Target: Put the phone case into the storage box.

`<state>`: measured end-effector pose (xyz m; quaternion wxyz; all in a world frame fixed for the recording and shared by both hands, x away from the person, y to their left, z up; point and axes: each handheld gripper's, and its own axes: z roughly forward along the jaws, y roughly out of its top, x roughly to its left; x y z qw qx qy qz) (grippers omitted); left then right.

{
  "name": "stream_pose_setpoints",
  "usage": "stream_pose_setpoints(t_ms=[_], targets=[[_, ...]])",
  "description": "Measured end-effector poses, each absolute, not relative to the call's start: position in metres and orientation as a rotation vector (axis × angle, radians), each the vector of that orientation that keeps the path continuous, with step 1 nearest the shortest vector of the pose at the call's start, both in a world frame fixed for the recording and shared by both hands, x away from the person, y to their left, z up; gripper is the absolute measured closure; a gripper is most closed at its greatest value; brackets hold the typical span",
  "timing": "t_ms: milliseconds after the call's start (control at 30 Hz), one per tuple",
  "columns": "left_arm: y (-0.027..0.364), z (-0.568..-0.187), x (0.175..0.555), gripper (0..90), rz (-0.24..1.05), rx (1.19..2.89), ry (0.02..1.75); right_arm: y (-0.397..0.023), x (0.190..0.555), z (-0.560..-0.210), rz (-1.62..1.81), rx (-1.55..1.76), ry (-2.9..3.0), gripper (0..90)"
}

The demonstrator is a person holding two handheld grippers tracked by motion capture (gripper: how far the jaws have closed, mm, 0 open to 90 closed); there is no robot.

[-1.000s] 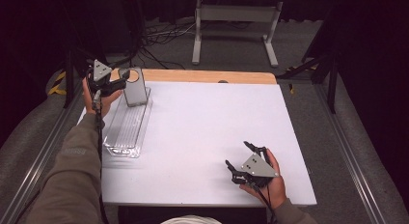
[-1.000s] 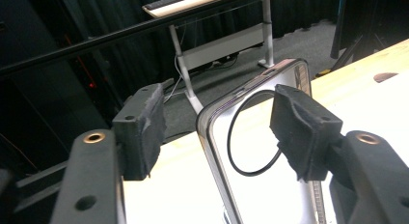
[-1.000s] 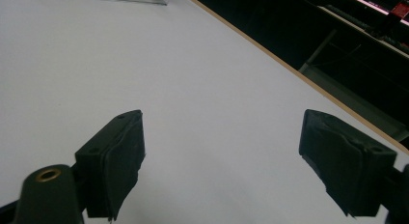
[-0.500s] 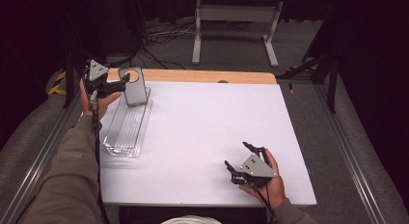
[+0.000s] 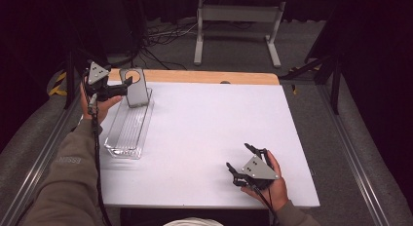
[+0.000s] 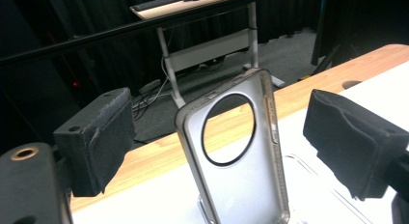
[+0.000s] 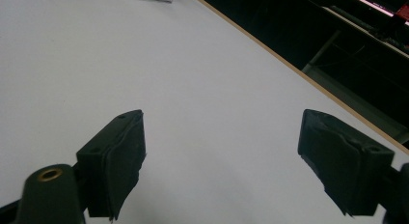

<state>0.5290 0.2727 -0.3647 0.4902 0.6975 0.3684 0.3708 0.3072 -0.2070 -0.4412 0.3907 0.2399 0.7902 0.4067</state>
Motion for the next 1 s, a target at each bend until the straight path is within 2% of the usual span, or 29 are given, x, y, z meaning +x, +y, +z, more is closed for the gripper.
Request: stream_pose_setpoints(t_ms=[1000], targets=[[0.260, -0.361, 0.487, 9.6, 0.876, 1.687, 0.771, -0.209, 0.306, -0.436, 1.041, 0.618, 1.978, 17.3]])
